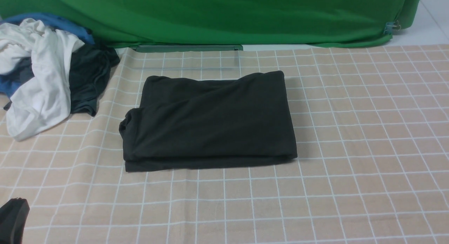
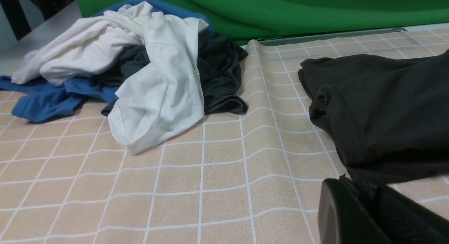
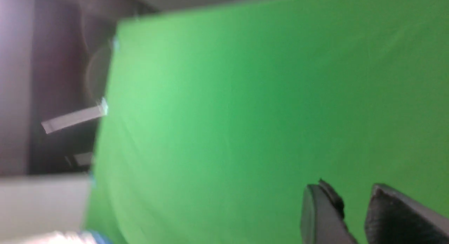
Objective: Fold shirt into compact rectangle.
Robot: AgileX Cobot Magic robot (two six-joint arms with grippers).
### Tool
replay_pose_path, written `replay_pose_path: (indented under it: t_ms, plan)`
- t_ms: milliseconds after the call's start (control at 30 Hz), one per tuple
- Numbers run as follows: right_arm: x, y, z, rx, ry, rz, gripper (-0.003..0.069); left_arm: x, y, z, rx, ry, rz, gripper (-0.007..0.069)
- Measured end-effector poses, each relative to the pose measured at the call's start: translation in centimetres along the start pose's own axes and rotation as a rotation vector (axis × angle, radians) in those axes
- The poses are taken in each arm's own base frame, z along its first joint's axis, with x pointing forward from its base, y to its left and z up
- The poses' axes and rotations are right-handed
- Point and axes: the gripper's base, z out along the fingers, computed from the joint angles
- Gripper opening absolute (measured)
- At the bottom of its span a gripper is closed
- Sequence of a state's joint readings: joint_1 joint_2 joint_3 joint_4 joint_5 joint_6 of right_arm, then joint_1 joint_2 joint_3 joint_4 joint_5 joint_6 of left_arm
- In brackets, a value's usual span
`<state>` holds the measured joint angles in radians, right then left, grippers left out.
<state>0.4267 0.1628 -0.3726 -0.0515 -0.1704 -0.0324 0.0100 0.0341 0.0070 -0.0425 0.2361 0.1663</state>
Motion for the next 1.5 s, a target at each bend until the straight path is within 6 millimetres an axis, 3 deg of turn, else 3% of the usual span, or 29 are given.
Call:
replay_pose_path:
  t_ms: [233,267,400,600,1500]
  plan:
    - [8.8,-1.0,-1.9,0.208,0.411,-0.116,0.0237,0.0,0.0,0.0,0.0,0.001,0.0,0.0022]
    - [11.2,-1.1,-2.9,0.248,0.499,-0.116,0.0237,0.0,0.0,0.0,0.0,0.001,0.0,0.0022]
    - [14.3,-1.4,-4.9,0.327,0.668,-0.105,0.0237,0.0,0.0,0.0,0.001,0.003,0.0,0.0022]
    - [14.3,-1.2,-6.2,0.375,0.672,-0.112,0.0237,0.0,0.0,0.0,-0.001,0.003,0.006,0.0022]
    - [14.3,-1.2,-6.2,0.376,0.676,-0.108,0.0237,0.0,0.0,0.0,-0.001,0.004,0.006,0.0022]
